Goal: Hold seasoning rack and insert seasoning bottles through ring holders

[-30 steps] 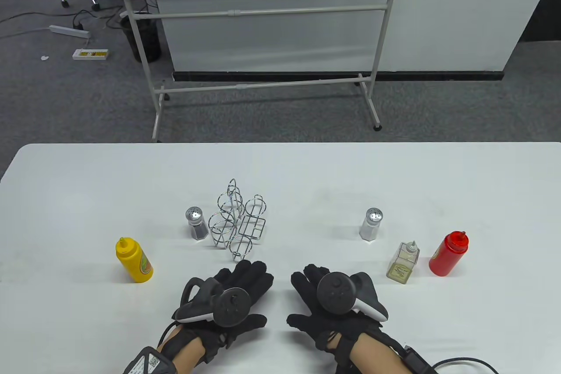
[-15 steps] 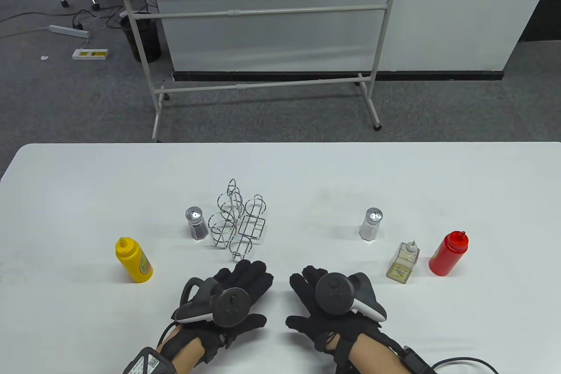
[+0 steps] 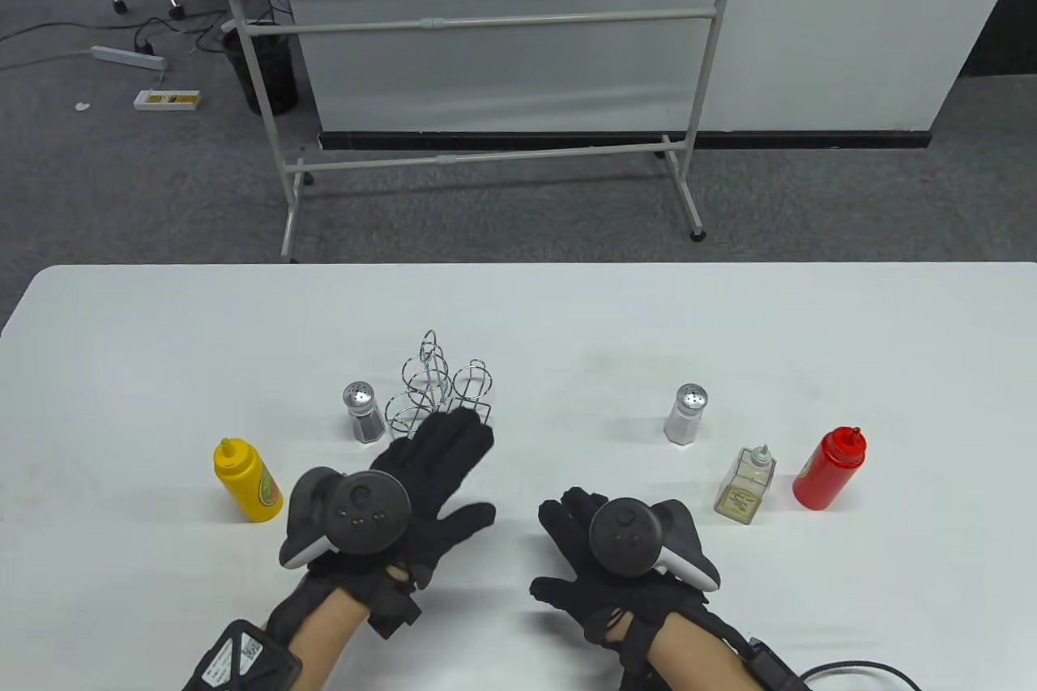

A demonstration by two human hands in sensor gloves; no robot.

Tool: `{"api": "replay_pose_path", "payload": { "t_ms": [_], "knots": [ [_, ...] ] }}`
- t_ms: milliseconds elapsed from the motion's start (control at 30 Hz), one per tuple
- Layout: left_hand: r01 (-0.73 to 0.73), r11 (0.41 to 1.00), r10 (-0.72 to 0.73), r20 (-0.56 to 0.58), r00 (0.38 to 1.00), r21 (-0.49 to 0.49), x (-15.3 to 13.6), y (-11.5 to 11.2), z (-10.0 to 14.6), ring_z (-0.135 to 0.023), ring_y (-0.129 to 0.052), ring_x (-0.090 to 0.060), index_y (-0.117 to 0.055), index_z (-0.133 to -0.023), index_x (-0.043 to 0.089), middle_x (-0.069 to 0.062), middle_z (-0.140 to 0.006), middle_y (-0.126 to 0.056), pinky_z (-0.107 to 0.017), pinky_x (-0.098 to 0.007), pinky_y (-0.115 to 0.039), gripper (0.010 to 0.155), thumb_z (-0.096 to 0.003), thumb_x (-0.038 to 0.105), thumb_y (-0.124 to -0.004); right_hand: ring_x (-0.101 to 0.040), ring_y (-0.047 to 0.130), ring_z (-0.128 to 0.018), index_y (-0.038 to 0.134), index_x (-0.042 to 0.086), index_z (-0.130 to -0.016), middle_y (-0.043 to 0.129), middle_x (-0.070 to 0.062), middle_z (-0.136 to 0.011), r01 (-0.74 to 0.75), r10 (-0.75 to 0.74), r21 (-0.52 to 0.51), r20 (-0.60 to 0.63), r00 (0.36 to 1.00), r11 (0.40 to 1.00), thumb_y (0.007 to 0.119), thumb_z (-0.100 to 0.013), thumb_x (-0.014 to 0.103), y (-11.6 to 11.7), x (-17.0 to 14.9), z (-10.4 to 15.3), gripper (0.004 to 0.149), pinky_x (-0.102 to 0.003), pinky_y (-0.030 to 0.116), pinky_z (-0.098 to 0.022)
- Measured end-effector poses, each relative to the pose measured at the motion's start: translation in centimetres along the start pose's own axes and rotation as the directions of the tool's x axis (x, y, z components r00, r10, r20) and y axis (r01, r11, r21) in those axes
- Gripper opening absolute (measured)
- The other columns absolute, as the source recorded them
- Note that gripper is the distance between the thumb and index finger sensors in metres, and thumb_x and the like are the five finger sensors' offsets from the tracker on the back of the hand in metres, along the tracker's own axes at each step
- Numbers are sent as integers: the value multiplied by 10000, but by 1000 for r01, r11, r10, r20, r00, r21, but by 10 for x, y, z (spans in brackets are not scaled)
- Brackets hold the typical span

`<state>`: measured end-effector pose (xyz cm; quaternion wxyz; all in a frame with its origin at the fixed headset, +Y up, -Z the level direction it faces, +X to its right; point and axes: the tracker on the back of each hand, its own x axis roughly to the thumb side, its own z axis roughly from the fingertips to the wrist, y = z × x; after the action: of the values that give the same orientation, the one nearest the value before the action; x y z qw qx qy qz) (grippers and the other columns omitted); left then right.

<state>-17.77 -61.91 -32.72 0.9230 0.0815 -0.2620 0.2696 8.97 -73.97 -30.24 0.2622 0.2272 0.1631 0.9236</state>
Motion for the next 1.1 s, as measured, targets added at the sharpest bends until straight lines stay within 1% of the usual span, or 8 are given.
{"api": "replay_pose_path", "payload": {
  "t_ms": [167,267,333,433,533,667,900,1100],
  "knots": [
    [104,992,-86,-213,973,76,-20,47,-60,-1101,-553,-462,-480,-1153,196,-137,-1225,-535,-735,-657,-501,818,-494,570,-790,-535,232,-1065,305,135,-1152,210,-243,-1168,4,-4,-14,9,1000,1000,775,-485,548,-4,2,2,915,-711,397,-693],
    [137,989,-110,-365,924,50,-45,47,-84,-1100,-530,-485,-463,-1151,189,-127,-1219,-541,-738,-667,-467,829,-492,559,-803,-536,233,-1065,307,135,-1152,213,-245,-1168,5,-4,-20,13,1000,1000,775,-485,549,-6,2,4,914,-712,398,-692],
    [108,994,-92,-462,882,9,-65,34,-94,-1090,-509,-524,-466,-1150,178,-129,-1202,-575,-734,-681,-439,842,-486,559,-818,-535,235,-1066,312,136,-1152,216,-243,-1169,7,-7,-28,17,1000,1000,775,-486,549,-8,3,5,910,-713,399,-692],
    [86,995,-96,-520,849,-44,-83,10,-98,-1069,-530,-553,-508,-1141,163,-130,-1158,-666,-723,-697,-430,855,-470,580,-836,-537,238,-1067,315,133,-1152,222,-244,-1169,5,-4,-29,18,1000,1000,776,-485,548,-8,2,5,912,-713,401,-692],
    [165,982,-189,-563,805,-94,-92,-10,-98,-1046,-586,-543,-551,-1125,140,-120,-1080,-770,-715,-696,-446,861,-455,602,-835,-537,241,-1067,317,135,-1152,228,-246,-1169,2,-2,-17,16,1000,1000,777,-486,547,-8,2,4,908,-712,402,-692],
    [170,982,-185,-618,764,-83,-97,-29,-95,-1014,-656,-516,-655,-1072,138,-98,-968,-868,-704,-691,-473,809,-441,608,-846,-534,245,-1069,316,134,-1152,232,-241,-1170,1,-1,-4,14,1000,1000,776,-485,548,-7,2,4,910,-712,403,-691],
    [215,976,-174,-698,695,-28,-93,-46,-92,-952,-767,-470,-791,-960,177,-59,-836,-967,-690,-684,-509,658,-445,581,-860,-536,251,-1068,320,133,-1152,239,-242,-1171,0,0,6,15,1000,1000,775,-486,549,-6,3,4,907,-713,405,-691],
    [239,971,-151,-705,693,27,-90,-50,-93,-917,-829,-436,-867,-876,214,-30,-769,-1019,-684,-670,-542,505,-472,515,-870,-536,256,-1069,323,134,-1152,245,-247,-1171,3,-3,-5,16,1000,1000,775,-485,550,-8,3,5,907,-715,405,-690]
  ]
}}
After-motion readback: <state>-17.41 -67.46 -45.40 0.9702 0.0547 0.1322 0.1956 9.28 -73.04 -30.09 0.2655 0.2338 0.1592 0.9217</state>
